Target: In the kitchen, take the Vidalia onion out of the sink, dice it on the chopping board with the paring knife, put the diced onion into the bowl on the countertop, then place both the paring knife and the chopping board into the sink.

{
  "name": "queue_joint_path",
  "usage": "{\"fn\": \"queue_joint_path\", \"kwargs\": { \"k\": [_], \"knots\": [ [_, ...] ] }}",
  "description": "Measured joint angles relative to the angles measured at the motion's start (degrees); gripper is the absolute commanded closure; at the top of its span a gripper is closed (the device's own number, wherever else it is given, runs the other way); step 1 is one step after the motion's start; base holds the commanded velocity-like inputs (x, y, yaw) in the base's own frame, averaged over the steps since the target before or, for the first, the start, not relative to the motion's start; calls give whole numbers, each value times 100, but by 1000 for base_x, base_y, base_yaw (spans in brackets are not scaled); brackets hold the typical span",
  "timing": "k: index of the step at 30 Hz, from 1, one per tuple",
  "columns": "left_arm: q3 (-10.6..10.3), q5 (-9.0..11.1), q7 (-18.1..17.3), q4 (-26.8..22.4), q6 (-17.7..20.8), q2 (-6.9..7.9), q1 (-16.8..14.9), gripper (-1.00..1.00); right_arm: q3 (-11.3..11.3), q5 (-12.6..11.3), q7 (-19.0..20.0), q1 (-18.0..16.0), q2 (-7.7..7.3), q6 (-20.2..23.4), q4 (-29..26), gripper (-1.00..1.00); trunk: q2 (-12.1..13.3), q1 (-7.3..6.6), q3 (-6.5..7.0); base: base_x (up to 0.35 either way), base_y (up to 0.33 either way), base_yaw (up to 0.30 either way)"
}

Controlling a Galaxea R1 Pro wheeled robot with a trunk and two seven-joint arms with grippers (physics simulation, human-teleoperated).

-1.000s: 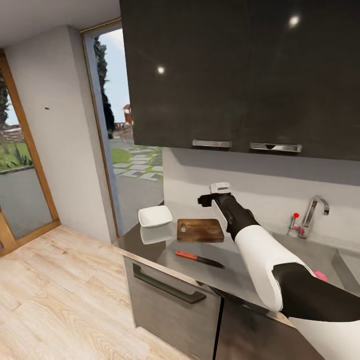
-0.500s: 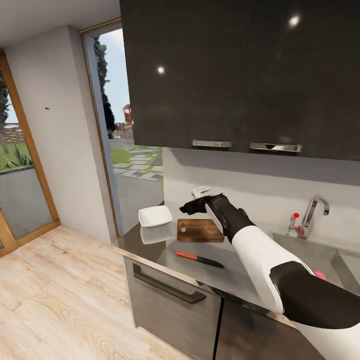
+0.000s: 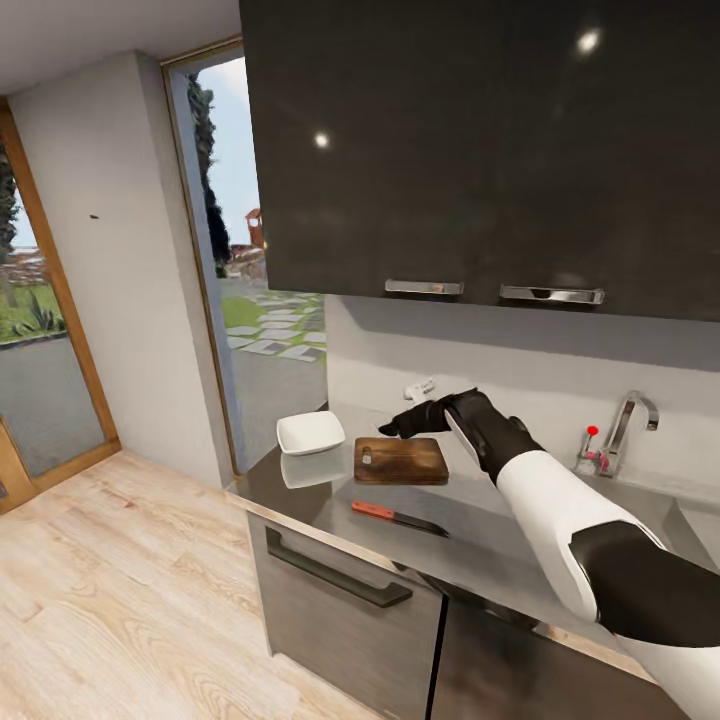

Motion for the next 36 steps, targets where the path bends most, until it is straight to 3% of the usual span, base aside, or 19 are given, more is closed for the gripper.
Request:
{"fn": "queue_joint_path", "kwargs": {
  "k": [6,21,27,36],
  "knots": [
    [0,0,0,0,-2,0,0,-100,19,221,35,0,-3,-7,208,-100,-1,-2,0,145,0,0],
    [0,0,-6,-1,-4,-8,0,-100,20,242,47,0,-3,-26,357,-100,-1,-3,0,314,0,0],
    [-3,0,-7,0,-4,-8,0,-100,34,258,53,0,-3,-39,479,-100,0,0,0,100,0,0],
    [-8,0,-8,1,-4,-9,0,-100,34,720,55,0,10,-62,584,-100,0,0,0,7,0,0]
  ]
}}
